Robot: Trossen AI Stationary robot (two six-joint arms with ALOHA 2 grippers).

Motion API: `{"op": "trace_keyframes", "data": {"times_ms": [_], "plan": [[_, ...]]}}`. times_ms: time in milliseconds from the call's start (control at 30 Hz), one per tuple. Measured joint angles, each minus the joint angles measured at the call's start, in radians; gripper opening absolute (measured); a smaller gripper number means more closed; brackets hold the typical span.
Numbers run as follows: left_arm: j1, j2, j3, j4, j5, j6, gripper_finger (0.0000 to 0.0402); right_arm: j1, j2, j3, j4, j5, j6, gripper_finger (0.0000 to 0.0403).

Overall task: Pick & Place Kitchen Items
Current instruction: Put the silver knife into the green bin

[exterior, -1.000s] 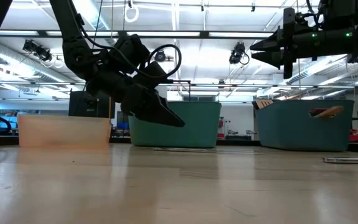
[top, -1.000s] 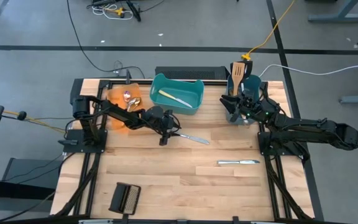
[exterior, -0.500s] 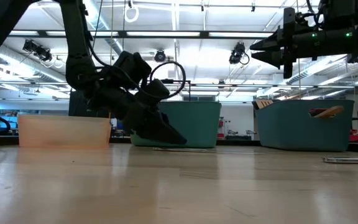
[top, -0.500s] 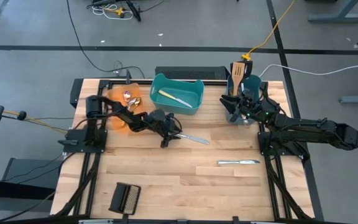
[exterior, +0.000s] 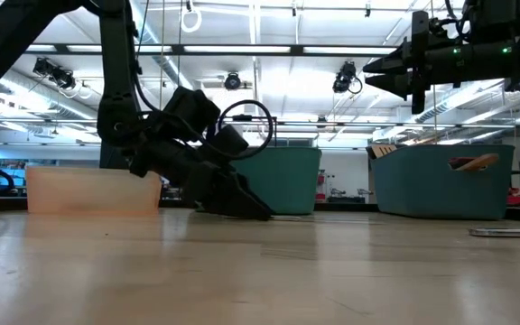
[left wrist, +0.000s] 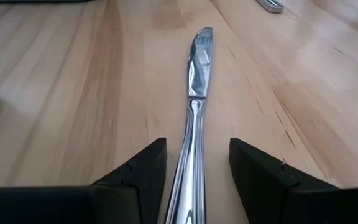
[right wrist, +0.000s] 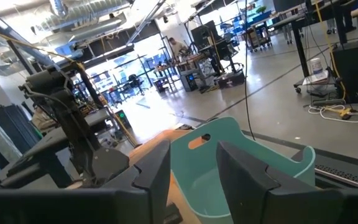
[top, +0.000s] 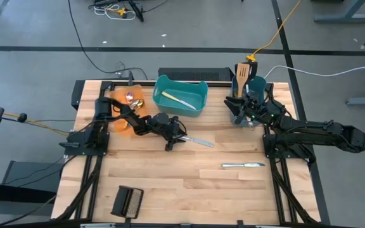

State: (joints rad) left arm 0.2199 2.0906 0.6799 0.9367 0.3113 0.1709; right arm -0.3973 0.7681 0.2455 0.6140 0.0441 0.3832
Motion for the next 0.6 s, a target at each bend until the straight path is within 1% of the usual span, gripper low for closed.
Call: {"op": "trace_keyframes", "data": {"times_ms": [600], "plan": [[0.006,0.015,0.005,-0.023,0.001,-0.028,0.0181,0.000,0.000,0.000,0.000,0.000,0.000,0.0141]]}}
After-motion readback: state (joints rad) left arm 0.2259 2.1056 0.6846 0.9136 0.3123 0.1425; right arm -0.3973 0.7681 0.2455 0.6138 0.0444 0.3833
